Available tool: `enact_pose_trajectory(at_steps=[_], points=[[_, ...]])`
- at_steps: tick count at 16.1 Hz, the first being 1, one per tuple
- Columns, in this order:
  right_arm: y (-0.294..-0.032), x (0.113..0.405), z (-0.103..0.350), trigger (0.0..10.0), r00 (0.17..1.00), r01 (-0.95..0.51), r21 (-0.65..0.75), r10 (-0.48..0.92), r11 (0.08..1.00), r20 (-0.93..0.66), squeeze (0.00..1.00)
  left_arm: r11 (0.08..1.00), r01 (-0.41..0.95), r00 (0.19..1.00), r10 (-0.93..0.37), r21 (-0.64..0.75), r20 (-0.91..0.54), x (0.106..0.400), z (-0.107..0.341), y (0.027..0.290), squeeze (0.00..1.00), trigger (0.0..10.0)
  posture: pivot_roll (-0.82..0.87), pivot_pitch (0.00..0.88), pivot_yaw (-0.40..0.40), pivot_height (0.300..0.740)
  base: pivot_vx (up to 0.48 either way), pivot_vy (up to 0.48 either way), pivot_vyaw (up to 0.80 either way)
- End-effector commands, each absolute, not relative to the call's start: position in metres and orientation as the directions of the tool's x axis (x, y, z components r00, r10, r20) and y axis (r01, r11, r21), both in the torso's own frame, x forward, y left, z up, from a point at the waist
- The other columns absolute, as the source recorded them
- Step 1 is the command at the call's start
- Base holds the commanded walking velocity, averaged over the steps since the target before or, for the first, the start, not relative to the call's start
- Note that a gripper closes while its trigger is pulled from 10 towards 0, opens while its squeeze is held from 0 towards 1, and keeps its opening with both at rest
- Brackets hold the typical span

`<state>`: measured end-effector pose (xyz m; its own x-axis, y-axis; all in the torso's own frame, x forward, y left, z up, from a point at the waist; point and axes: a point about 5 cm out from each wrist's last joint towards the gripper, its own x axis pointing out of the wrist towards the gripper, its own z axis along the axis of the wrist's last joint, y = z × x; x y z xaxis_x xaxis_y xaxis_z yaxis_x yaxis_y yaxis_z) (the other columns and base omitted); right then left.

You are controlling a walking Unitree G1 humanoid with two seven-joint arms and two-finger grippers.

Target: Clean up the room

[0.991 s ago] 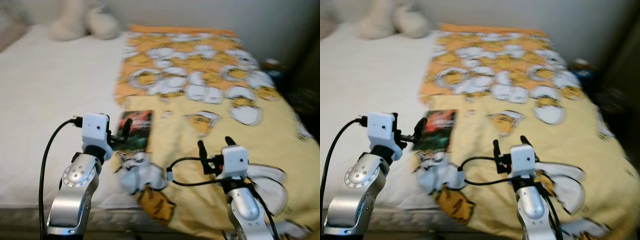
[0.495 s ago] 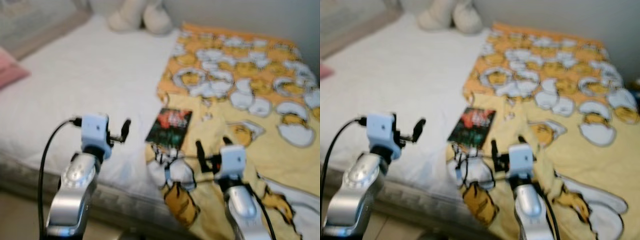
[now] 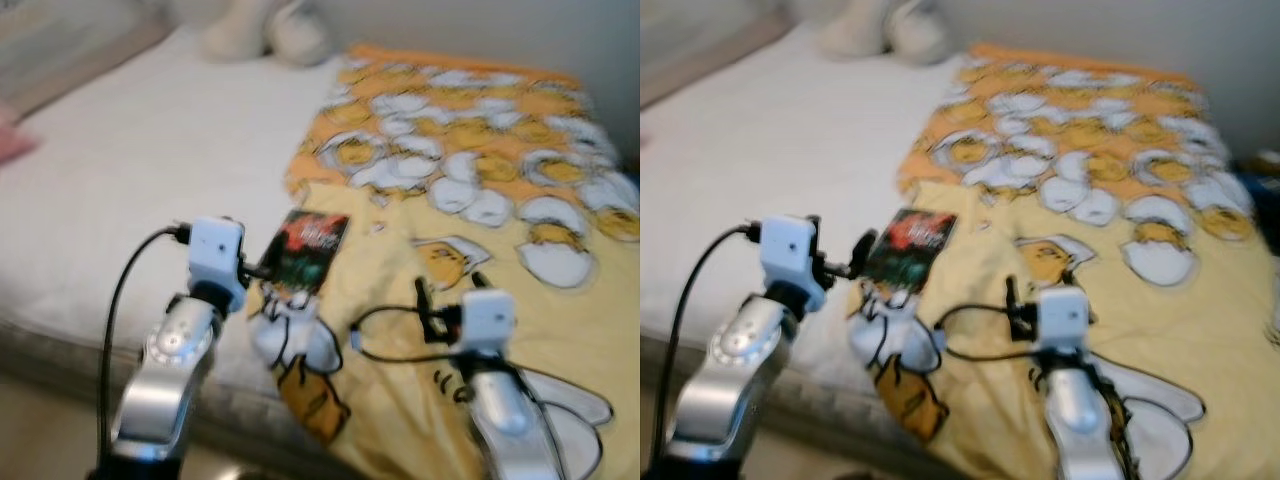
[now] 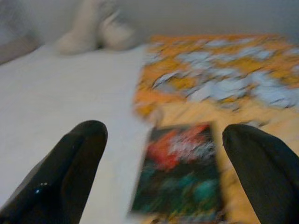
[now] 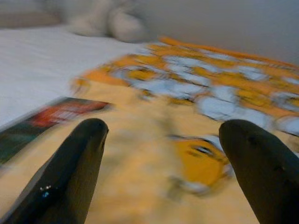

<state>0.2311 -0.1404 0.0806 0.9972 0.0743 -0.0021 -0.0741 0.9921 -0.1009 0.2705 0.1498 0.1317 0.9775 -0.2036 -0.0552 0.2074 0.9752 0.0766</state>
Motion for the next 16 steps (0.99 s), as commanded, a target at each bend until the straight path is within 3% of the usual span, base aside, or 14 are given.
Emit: enact_pose_trajectory(at_steps=[1,16], points=[[-0.145,0.232,0.081,10.0,0.998,-0.057,-0.117,0.057,0.992,-0.007,0.0,0.978,0.198,0.98,-0.195,0.068,-0.044,0.273,0.134,0.149,0.0,10.0,0.03,0.0,0.015,0.74,0.334,0.0,0.71],[-0.146,0.243,0.09,10.0,0.997,-0.057,-0.088,0.061,0.994,0.036,0.0,0.966,0.235,0.972,-0.233,0.108,-0.037,0.29,0.135,0.142,0.0,10.0,-0.01,0.0,0.012,0.74,0.0,0.0,0.0]])
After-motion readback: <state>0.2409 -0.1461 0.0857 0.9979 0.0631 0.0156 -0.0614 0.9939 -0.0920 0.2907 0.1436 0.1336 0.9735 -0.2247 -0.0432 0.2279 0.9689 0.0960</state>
